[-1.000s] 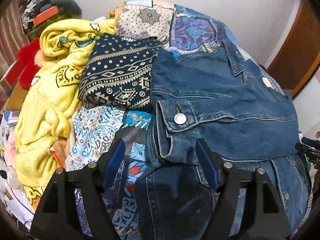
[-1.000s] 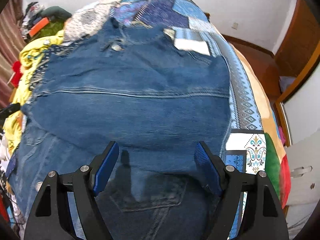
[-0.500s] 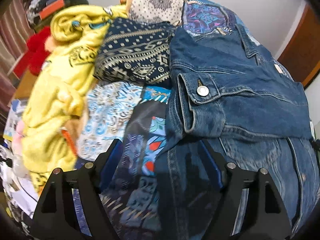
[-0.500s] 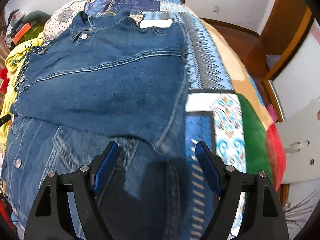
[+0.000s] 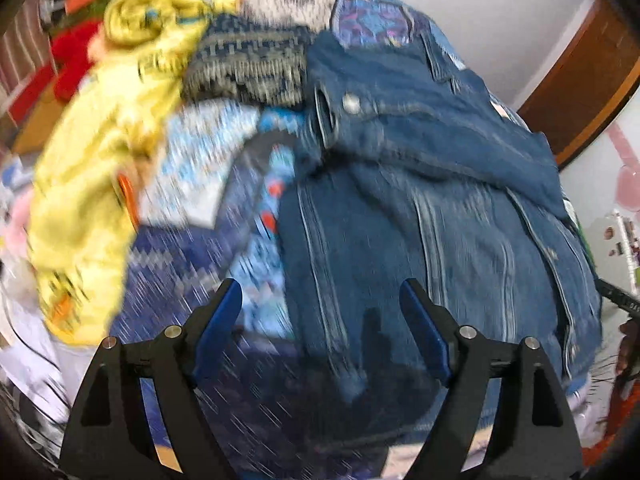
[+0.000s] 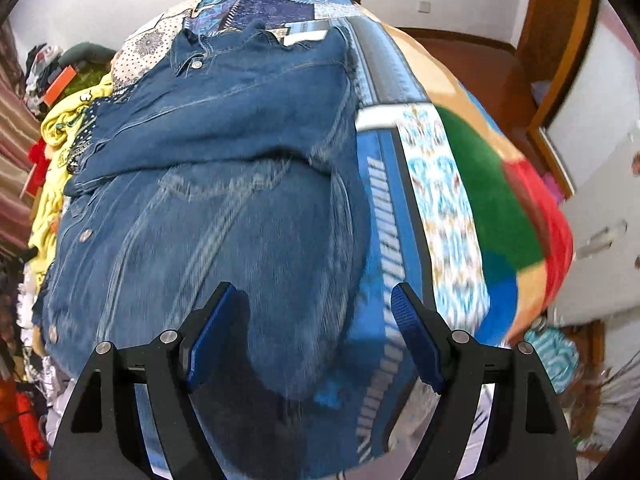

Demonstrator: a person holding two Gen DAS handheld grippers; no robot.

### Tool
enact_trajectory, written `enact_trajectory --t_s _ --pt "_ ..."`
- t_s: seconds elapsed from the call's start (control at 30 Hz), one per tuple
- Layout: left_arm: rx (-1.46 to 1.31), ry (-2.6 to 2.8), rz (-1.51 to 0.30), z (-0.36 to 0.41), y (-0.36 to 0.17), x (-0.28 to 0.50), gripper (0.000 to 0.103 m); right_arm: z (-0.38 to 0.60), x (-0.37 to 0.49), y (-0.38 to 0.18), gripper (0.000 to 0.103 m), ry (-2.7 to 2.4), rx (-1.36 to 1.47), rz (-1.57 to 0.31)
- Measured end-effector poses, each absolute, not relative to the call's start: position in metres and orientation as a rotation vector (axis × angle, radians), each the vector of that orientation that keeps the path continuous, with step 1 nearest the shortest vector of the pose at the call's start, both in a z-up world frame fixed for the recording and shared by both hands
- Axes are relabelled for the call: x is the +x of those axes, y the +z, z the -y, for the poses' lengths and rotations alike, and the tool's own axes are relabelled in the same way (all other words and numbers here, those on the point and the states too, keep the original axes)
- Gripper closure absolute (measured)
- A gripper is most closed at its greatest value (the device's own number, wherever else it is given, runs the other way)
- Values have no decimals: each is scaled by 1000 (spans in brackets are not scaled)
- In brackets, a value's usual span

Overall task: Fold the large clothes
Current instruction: 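Grasp the jacket hem with the left gripper and lift it toward the collar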

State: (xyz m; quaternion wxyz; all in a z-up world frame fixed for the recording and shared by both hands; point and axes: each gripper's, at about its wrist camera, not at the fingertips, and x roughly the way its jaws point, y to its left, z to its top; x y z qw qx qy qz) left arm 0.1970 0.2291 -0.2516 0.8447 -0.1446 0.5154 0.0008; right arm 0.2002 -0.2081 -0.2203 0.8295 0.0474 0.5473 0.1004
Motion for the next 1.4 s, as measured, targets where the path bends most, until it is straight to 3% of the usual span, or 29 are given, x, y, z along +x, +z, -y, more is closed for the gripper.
enact_trajectory --t_s 0.27,0.53,0.6,0.63,0.73,0.8,0.87,0.93,1.0,1.4 --pt "-623 -46 -1156 -239 -292 174 23 221 184 -234 22 263 264 -1217" --pt "-667 -150 -1148 -218 -283 175 22 213 183 -237 22 347 364 -1183" --pt "-657 -155 -1139 -213 -281 177 27 213 182 -236 28 357 377 -1166" --pt "-651 -154 -1133 -210 -278 179 30 214 182 -236 37 362 390 -1156" --pt "-610 -134 -1116 -201 -270 183 48 218 182 -235 53 375 417 -1146" --pt "-571 -119 -1103 -193 -264 185 66 221 182 -236 60 376 430 -1137" --pt "-535 -110 -1087 -191 -257 186 78 222 180 -234 72 368 436 -1109" --pt "-503 -105 -1064 -188 -248 188 80 222 179 -230 92 389 437 -1080" --pt "-479 -102 -1035 -188 -236 190 85 218 182 -225 92 395 423 -1063" --pt "-413 -98 -788 -202 -148 234 88 180 226 -160 92 520 284 -863"
